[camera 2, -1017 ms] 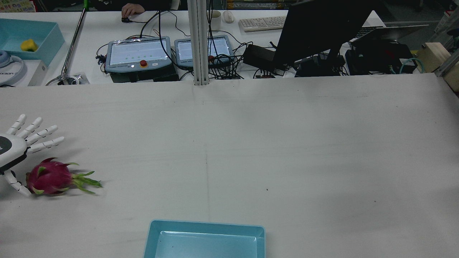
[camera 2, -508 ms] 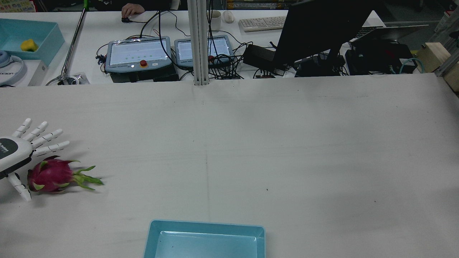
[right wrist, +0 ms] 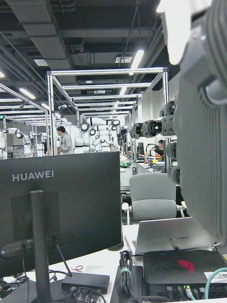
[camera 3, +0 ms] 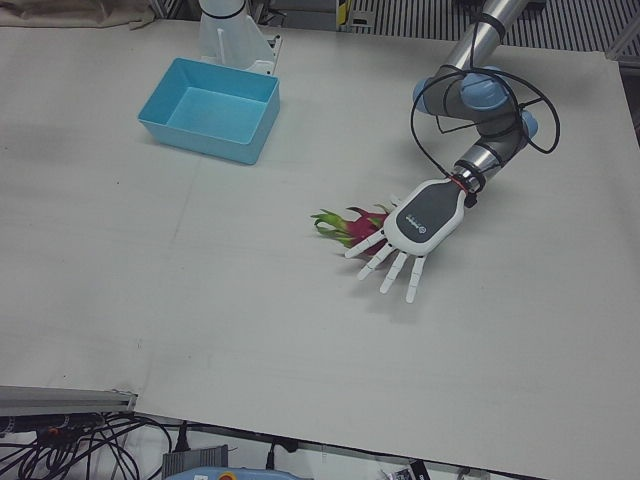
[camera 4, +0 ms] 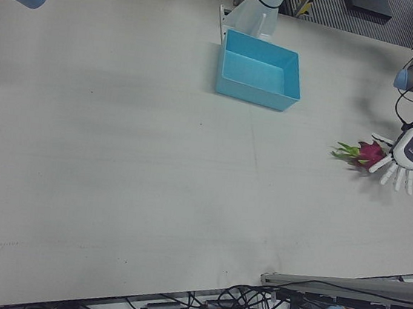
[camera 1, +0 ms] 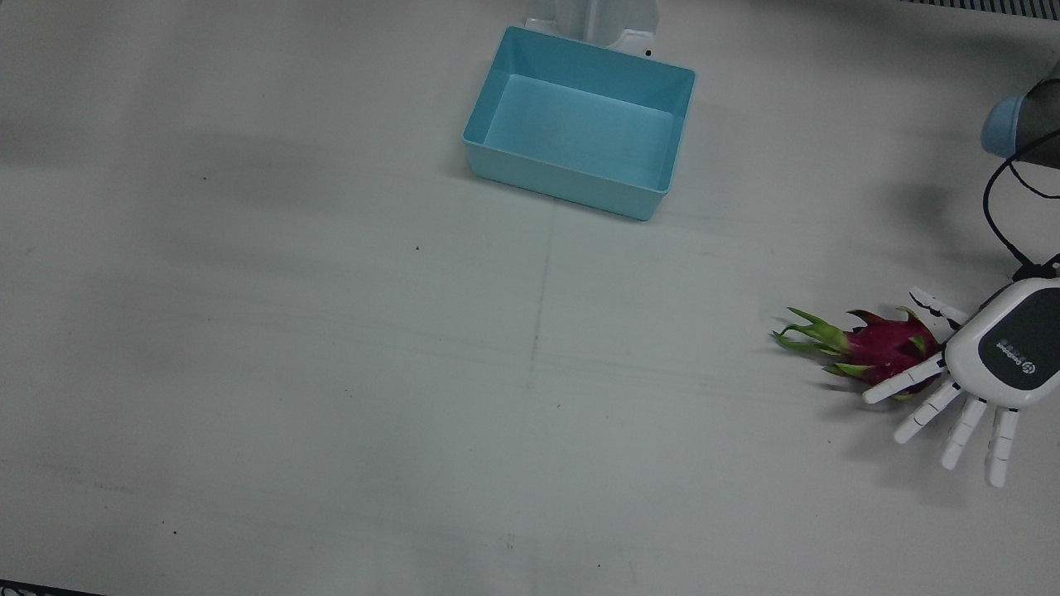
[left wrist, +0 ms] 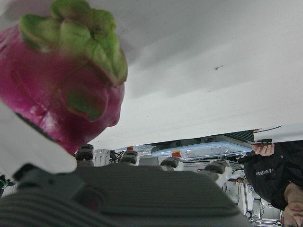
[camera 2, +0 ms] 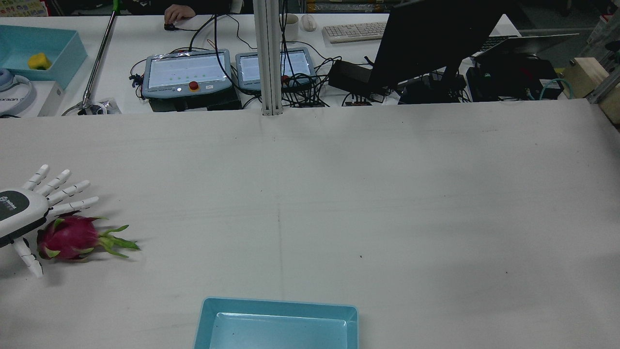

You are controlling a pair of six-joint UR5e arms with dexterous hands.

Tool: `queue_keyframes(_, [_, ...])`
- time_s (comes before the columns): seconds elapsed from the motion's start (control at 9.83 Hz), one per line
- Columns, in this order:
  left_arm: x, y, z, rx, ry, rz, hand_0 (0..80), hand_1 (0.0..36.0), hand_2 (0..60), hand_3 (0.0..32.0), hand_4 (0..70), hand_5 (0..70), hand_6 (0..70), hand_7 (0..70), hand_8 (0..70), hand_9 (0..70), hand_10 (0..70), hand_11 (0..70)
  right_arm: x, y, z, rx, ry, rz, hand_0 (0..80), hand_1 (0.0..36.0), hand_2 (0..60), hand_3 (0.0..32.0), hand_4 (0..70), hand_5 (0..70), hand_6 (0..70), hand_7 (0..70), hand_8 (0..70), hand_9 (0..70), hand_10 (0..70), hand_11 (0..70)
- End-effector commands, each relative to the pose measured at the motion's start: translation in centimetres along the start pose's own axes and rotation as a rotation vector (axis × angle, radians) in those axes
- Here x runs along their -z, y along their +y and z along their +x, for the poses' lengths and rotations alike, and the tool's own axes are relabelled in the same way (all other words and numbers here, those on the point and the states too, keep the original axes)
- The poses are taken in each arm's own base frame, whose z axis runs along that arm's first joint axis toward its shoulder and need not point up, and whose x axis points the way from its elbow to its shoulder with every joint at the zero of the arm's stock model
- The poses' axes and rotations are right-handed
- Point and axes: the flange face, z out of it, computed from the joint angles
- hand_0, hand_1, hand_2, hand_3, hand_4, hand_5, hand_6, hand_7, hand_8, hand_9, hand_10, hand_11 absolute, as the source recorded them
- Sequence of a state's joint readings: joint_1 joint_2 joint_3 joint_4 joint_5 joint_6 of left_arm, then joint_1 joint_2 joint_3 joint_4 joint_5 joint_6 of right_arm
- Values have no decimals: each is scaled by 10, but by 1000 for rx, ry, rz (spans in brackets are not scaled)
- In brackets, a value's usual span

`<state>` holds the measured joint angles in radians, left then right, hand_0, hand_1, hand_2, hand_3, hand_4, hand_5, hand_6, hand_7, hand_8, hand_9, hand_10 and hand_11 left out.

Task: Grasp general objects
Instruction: 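Close the left hand fingers around the dragon fruit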

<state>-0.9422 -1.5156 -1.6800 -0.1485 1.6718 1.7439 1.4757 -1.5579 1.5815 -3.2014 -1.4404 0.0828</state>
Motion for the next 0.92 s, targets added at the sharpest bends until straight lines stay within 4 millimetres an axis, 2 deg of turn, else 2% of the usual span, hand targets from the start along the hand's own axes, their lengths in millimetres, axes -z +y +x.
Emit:
queue_keyframes(0.0, [-2, -1, -1, -14, 12, 11, 515, 226, 80, 132, 0, 80, 0, 34, 0, 0, 0, 0, 0, 0, 0, 0, 0, 1, 0, 0, 0, 0, 0, 0, 0, 0, 0, 0, 0, 0])
queue_keyframes(0.1, [-2, -1, -1, -15, 13, 13, 543, 268, 139, 114, 0, 114, 0, 37, 0, 0, 0, 0, 0, 0, 0, 0, 0, -1, 0, 0, 0, 0, 0, 0, 0, 0, 0, 0, 0, 0])
queue_keyframes(0.2, [-2, 0, -2, -15, 14, 11, 566, 291, 160, 62, 0, 145, 0, 39, 0, 0, 0, 0, 0, 0, 0, 0, 0, 1, 0, 0, 0, 0, 0, 0, 0, 0, 0, 0, 0, 0])
queue_keyframes(0.31, [-2, 1, -4, -14, 11, 17, 575, 290, 130, 6, 0, 181, 0, 38, 0, 0, 0, 0, 0, 0, 0, 0, 0, -1, 0, 0, 0, 0, 0, 0, 0, 0, 0, 0, 0, 0])
queue_keyframes(0.51, [-5, 8, -3, -11, 12, 13, 574, 280, 100, 0, 4, 271, 0, 32, 0, 0, 0, 0, 0, 0, 0, 0, 0, 1, 0, 0, 0, 0, 0, 0, 0, 0, 0, 0, 0, 0])
queue_keyframes(0.61, [-5, 8, -3, -18, 13, 13, 577, 280, 112, 0, 30, 333, 0, 33, 0, 0, 0, 0, 0, 0, 0, 0, 0, -1, 0, 0, 0, 0, 0, 0, 0, 0, 0, 0, 0, 0])
queue_keyframes(0.71, [-5, 7, -2, -31, 13, 15, 566, 270, 120, 0, 68, 385, 0, 29, 0, 0, 0, 0, 0, 0, 0, 0, 0, -1, 0, 0, 0, 0, 0, 0, 0, 0, 0, 0, 0, 0])
queue_keyframes(0.81, [-5, 7, -1, -32, 15, 15, 554, 252, 116, 0, 137, 450, 0, 33, 0, 0, 0, 0, 0, 0, 0, 0, 0, 1, 0, 0, 0, 0, 0, 0, 0, 0, 0, 0, 0, 0])
